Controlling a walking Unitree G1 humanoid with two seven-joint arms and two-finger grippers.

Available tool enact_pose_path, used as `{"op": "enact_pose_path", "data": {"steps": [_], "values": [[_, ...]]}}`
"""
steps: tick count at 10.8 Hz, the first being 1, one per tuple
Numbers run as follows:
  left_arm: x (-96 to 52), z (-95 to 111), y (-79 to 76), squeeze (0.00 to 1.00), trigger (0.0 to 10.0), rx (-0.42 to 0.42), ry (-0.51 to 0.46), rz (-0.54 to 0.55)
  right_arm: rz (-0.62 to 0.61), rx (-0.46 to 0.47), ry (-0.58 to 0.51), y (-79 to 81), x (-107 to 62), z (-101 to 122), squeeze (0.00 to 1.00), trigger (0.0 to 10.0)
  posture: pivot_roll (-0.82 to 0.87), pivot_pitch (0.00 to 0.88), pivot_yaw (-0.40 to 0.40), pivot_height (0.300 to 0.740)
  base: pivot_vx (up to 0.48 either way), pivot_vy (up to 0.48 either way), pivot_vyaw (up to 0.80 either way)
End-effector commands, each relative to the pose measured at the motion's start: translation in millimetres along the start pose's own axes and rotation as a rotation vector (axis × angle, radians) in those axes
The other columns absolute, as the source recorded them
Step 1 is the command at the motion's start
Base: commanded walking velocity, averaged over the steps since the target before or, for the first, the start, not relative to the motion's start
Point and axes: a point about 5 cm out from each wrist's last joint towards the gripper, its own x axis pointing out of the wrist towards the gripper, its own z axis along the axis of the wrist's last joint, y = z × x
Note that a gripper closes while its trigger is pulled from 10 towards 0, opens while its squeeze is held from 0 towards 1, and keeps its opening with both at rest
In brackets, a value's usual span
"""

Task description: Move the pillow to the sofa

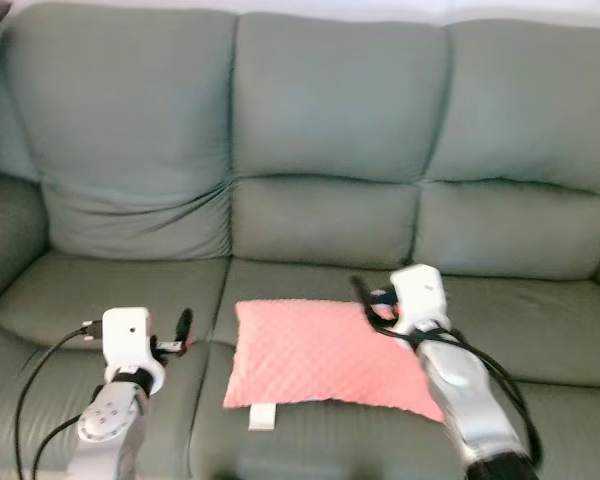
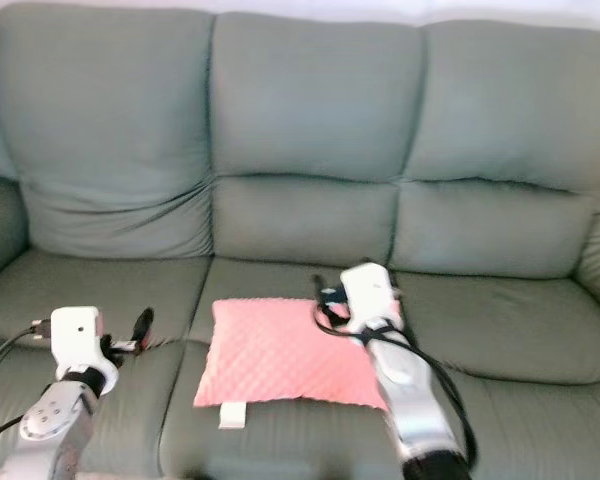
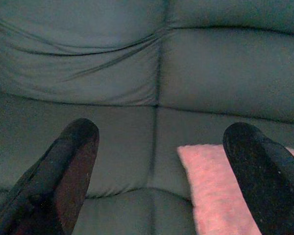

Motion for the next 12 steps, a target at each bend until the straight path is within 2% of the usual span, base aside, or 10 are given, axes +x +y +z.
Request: {"op": "enact_pose_path", "data": {"steps": [1, 2, 3, 5, 6, 8, 9, 10, 11, 12], "values": [[2.1, 2.2, -4.9, 0.0, 10.0, 0.006, -0.003, -0.04, -0.022, -0.01, -0.004, -5.0, -2.0, 3.3, 0.0, 10.0, -0.1, 0.0, -0.026, 0.74, 0.0, 0.0, 0.0], [3.9, 2.2, -6.1, 0.0, 10.0, 0.015, 0.005, -0.057, -0.023, -0.024, -0.01, -6.1, -2.8, 4.1, 0.0, 10.0, -0.09, 0.0, -0.028, 0.74, 0.0, 0.0, 0.0], [8.4, 2.1, -7.9, 0.0, 10.0, 0.019, 0.015, -0.078, -0.041, -0.001, -0.004, -6.6, 0.1, 5.8, 0.0, 10.0, -0.09, 0.0, -0.025, 0.74, 0.0, 0.0, 0.8], [8.1, 3.5, -7.6, 0.0, 10.0, 0.02, 0.02, -0.091, -0.039, 0.016, 0.003, 0.4, -0.1, 3.6, 0.0, 10.0, -0.08, 0.0, -0.007, 0.74, 0.0, 0.0, 0.0], [8.9, 1.9, -1.8, 0.0, 10.0, 0.011, 0.039, -0.073, -0.033, 0.036, 0.006, 7.4, 2.3, 1.1, 0.0, 10.0, -0.08, 0.0, 0.013, 0.74, 0.0, 0.0, 0.0], [14.6, 4.1, 2.6, 0.0, 10.0, -0.008, 0.046, -0.046, -0.037, 0.037, -0.003, 9.3, 4.9, 4.2, 0.0, 10.0, -0.09, 0.0, 0.021, 0.74, 0.0, 0.0, 0.0], [19.4, 11.5, 6.1, 0.0, 10.0, 0.006, 0.039, 0.018, -0.022, -0.001, -0.006, 10.1, 8.1, 5.2, 0.0, 10.0, -0.08, 0.0, 0.026, 0.74, 0.0, 0.0, 0.8], [19.5, 15.0, 6.0, 0.0, 10.0, -0.001, 0.021, 0.006, -0.019, -0.016, -0.009, 10.8, 10.1, 6.0, 0.0, 10.0, -0.09, 0.0, 0.027, 0.74, 0.0, 0.0, 0.8], [17.2, 15.1, 6.9, 0.0, 10.0, -0.064, 0.018, 0.01, -0.025, -0.008, -0.017, 10.2, 12.4, 9.7, 0.0, 10.0, -0.09, 0.0, 0.027, 0.74, 0.0, 0.0, 0.8], [15.9, 12.8, 6.6, 0.0, 10.0, -0.081, 0.02, 0.015, -0.025, -0.009, -0.02, 10.4, 12.4, 10.9, 0.0, 10.0, -0.1, 0.0, 0.025, 0.74, 0.0, 0.0, 0.8]]}}
